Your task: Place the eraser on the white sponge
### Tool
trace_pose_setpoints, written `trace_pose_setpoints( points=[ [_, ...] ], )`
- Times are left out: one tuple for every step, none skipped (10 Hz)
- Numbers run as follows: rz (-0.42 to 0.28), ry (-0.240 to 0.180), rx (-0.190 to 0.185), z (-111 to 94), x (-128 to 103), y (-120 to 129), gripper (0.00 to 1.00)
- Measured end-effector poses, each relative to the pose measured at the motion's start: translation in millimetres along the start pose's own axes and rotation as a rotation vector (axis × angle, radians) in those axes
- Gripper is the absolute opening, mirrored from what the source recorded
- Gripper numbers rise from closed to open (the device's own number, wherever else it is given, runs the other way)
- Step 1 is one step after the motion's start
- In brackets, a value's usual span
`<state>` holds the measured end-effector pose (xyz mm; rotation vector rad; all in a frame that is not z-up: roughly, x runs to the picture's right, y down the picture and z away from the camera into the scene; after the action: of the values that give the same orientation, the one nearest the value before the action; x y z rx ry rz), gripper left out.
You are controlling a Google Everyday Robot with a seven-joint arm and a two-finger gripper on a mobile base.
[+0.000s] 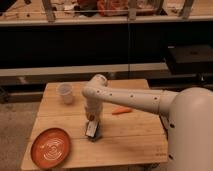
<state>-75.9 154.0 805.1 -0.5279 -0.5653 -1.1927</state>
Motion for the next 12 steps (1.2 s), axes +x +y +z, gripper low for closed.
trace_pose_setpoints(
  points=[
    [-0.010,-0.008,-0.007,-2.1,-1.4,-0.3,0.00],
    [-0.025,-0.018,-0.017,-5.8,-3.4,-0.4,0.00],
    [-0.043,-0.030,-0.026,-9.7,-5.6,-1.0,0.00],
    [-0.085,-0.042,-0.035,-11.6,-9.6,-0.3,0.00],
    [-0.136,-0.043,-0.032,-11.7,-13.4,2.5,0.00],
    [-0.172,-0.037,-0.020,-11.2,-16.1,3.7,0.00],
    [-0.199,-0.031,-0.007,-9.8,-18.5,4.0,0.00],
    [-0.231,-0.019,0.010,-7.5,-20.9,5.7,0.00],
    [-0.258,-0.012,0.015,-3.6,-22.9,5.8,0.00],
    [-0.282,-0.011,0.016,-0.4,-25.0,3.8,0.00],
    [-0.307,-0.017,0.009,3.0,-26.7,2.2,0.00],
    [-0.322,-0.025,0.000,4.9,-27.4,2.6,0.03]
  ],
)
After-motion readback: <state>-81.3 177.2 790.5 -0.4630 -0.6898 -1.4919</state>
